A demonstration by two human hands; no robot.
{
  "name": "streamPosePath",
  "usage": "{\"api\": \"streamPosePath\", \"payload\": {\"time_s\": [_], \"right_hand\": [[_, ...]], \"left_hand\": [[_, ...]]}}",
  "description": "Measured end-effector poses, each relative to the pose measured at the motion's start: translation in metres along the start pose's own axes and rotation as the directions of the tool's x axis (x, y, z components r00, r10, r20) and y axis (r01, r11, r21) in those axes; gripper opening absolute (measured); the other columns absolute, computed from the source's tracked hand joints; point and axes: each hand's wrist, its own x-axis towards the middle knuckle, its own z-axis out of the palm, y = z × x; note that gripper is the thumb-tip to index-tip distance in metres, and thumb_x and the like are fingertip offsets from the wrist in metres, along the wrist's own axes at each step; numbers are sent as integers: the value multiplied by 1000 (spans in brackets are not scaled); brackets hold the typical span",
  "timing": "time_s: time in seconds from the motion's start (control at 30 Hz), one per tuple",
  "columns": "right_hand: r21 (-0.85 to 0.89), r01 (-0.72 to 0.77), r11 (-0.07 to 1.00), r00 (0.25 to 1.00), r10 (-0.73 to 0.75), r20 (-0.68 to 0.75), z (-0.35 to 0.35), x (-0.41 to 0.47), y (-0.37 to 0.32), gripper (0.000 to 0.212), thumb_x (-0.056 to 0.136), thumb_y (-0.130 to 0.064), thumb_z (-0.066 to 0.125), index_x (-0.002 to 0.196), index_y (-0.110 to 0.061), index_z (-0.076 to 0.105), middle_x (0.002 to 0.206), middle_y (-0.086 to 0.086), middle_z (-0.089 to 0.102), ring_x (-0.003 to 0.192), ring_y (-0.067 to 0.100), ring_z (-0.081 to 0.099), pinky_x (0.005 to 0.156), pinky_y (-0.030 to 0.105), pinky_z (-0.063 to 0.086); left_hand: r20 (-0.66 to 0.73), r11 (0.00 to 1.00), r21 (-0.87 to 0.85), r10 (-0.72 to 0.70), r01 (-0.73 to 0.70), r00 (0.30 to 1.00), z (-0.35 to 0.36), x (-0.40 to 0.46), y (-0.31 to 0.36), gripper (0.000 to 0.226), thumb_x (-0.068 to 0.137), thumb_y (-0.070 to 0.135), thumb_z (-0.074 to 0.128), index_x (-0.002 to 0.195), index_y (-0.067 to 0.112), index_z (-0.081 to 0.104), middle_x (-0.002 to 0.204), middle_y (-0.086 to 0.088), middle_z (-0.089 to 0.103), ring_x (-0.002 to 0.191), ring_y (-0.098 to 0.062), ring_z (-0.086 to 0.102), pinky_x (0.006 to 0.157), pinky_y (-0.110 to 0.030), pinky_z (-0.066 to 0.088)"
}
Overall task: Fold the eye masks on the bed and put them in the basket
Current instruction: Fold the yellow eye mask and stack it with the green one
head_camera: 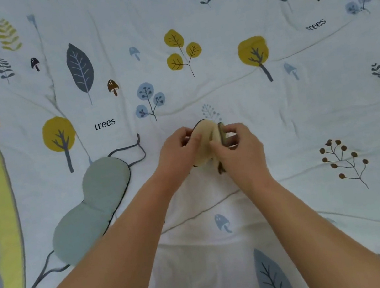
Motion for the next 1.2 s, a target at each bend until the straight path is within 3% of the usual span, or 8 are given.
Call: {"api": "streamPosePath", "payload": {"time_s": [0.17, 0.33, 0.43, 0.6, 0.77, 0.9, 1.03, 1.2], "right_hand": [[115, -52, 992, 976, 26, 215, 11, -1, 1, 34, 94, -14, 39, 122, -21, 59, 110, -10, 59, 103, 7, 54, 76, 10, 44], [-10, -50, 999, 993, 49, -112, 0, 12, 13, 31, 93, -20, 42, 122, -16, 52, 109, 1, 58, 104, 18, 54, 92, 34, 45], [144, -246, 958, 969, 243, 43, -2, 22, 19, 29, 95, -30, 43, 115, -12, 52, 103, 5, 57, 101, 25, 58, 92, 46, 50], [-139, -146, 980, 985, 130, -114, -2, 38, 35, 31, 95, -27, 44, 67, -15, 43, 66, -2, 47, 70, 22, 48, 56, 29, 36], [-332, -110, 937, 962, 16, -274, 4, 45, 42, 29, 92, -11, 42, 120, -10, 50, 108, 12, 60, 97, 27, 54, 75, 34, 39], [-598, 202, 775, 962, -271, -26, 12, 44, 47, 53, 95, -24, 39, 145, -13, 28, 151, 12, 32, 139, 28, 27, 109, 42, 29], [-794, 298, 529, 953, -120, 277, 17, 51, 70, 63, 97, -47, 22, 148, -27, -8, 160, -5, -12, 147, 17, -12, 118, 47, -2], [-790, 301, 533, 953, -137, 271, 15, 57, 66, 61, 97, -44, 25, 150, -24, 2, 161, 0, 4, 147, 21, 1, 117, 47, 7]], "left_hand": [[15, 993, -71, -98, 99, 995, 1, 0, -5, 25, 82, 30, 63, 99, 17, 49, 82, 5, 56, 77, -13, 57, 63, -22, 50], [68, 926, -319, -189, 201, 980, -1, 1, -6, 23, 88, 8, 56, 111, 13, 55, 99, -8, 62, 95, -28, 61, 88, -46, 54], [250, 850, -437, -199, 294, 948, 5, 1, -7, 31, 91, 14, 53, 122, 13, 53, 113, -10, 61, 94, -25, 63, 79, -40, 56], [64, 971, -90, -215, 220, 975, 12, 11, -13, 32, 83, 15, 64, 114, 9, 58, 98, -12, 64, 76, -21, 62, 71, -35, 57], [-278, 863, 504, 202, -37, 939, 29, 17, -18, 42, 89, 25, 51, 130, 18, 48, 130, -9, 56, 114, -27, 52, 95, -38, 41], [-52, 608, 764, 391, -216, 919, 40, 21, -34, 52, 96, 31, 32, 146, 27, 22, 158, -1, 18, 145, -23, 16, 117, -46, 15], [76, 512, 840, 214, -178, 974, 31, 36, -60, 55, 97, 41, 22, 148, 34, 1, 160, 6, 2, 148, -19, -2, 118, -48, -1], [-7, 543, 829, 253, -136, 968, 36, 38, -51, 52, 95, 39, 32, 144, 25, 25, 154, -6, 26, 141, -25, 21, 114, -46, 18]]}}
